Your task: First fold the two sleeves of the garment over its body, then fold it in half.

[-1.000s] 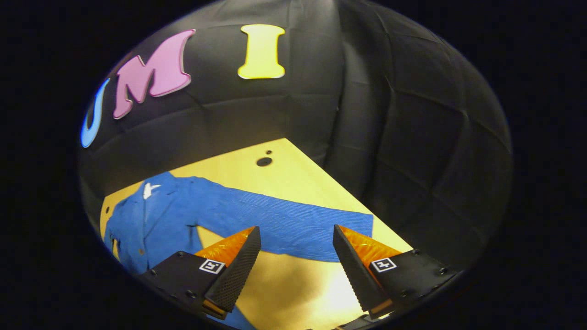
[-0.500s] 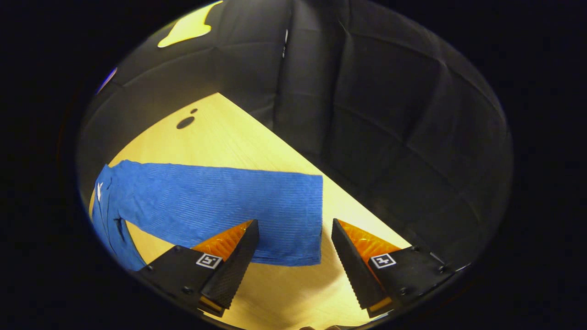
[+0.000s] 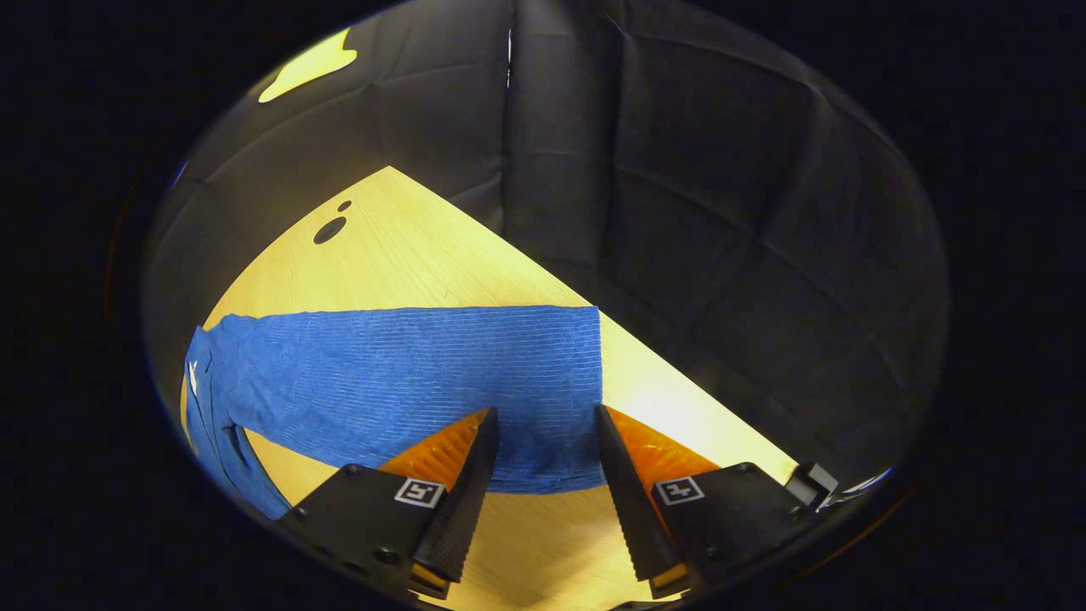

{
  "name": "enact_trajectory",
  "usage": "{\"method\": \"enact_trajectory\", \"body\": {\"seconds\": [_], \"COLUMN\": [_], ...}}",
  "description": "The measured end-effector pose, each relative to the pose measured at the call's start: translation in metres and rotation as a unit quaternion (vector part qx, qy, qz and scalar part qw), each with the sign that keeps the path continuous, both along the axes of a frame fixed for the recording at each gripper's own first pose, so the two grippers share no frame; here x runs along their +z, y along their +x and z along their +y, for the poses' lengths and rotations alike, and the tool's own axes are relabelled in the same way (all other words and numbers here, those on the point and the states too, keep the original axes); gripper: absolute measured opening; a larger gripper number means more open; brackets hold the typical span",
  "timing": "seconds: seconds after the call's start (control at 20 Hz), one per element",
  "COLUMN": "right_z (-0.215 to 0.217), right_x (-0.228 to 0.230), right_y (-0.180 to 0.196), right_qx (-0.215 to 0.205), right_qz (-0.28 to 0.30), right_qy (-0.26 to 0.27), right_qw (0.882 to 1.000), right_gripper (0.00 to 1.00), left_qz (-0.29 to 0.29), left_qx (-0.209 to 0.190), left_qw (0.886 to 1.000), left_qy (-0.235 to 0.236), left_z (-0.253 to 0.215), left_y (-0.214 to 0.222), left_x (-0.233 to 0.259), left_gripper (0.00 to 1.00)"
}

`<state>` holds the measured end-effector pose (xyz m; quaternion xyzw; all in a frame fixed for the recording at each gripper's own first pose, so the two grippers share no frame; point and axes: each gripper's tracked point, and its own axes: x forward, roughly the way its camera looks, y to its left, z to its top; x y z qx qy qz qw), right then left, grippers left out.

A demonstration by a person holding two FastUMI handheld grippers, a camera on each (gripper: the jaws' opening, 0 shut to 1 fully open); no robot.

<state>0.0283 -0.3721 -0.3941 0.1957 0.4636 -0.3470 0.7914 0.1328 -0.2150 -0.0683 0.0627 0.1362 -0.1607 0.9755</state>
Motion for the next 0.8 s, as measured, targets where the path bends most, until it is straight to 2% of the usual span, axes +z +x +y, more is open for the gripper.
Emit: {"method": "enact_trajectory", "body": {"seconds": [0.05,0.15,0.2,0.25,0.3,0.35,0.5,0.7,0.8], "right_z": [0.002,0.002,0.006,0.008,0.007,0.017,0.027,0.039,0.056], "right_x": [0.000,0.001,0.001,0.002,0.001,-0.002,0.003,0.045,0.063], "right_y": [0.004,0.006,0.007,0.004,0.014,0.016,0.016,0.040,0.053], "right_qx": [-0.005,-0.016,-0.002,-0.012,0.001,0.020,0.019,0.031,0.064], "right_qz": [-0.005,-0.010,-0.011,-0.003,-0.025,-0.027,-0.045,-0.108,-0.120], "right_qy": [0.015,0.022,0.035,0.042,0.049,0.077,0.103,0.080,0.079], "right_qw": [1.000,1.000,0.999,0.999,0.999,0.996,0.994,0.990,0.988], "right_gripper": [0.75,0.24,0.23,0.23,0.01,0.00,0.01,0.01,0.01], "left_qz": [0.000,0.002,0.003,0.005,0.006,0.006,0.005,0.001,0.002], "left_qx": [0.002,0.008,0.010,0.013,0.016,0.018,0.026,0.037,0.042], "left_qw": [1.000,1.000,1.000,1.000,1.000,1.000,1.000,0.999,0.999], "left_qy": [-0.002,-0.006,-0.007,-0.007,-0.007,-0.006,-0.002,0.001,-0.001], "left_z": [0.001,0.004,0.006,0.008,0.011,0.013,0.019,0.028,0.032], "left_y": [0.000,-0.003,-0.004,-0.006,-0.007,-0.008,-0.010,-0.014,-0.017], "left_x": [0.000,-0.002,-0.003,-0.004,-0.005,-0.006,-0.008,-0.006,-0.008], "left_gripper": [0.82,0.82,0.82,0.82,0.82,0.82,0.82,0.82,0.82]}}
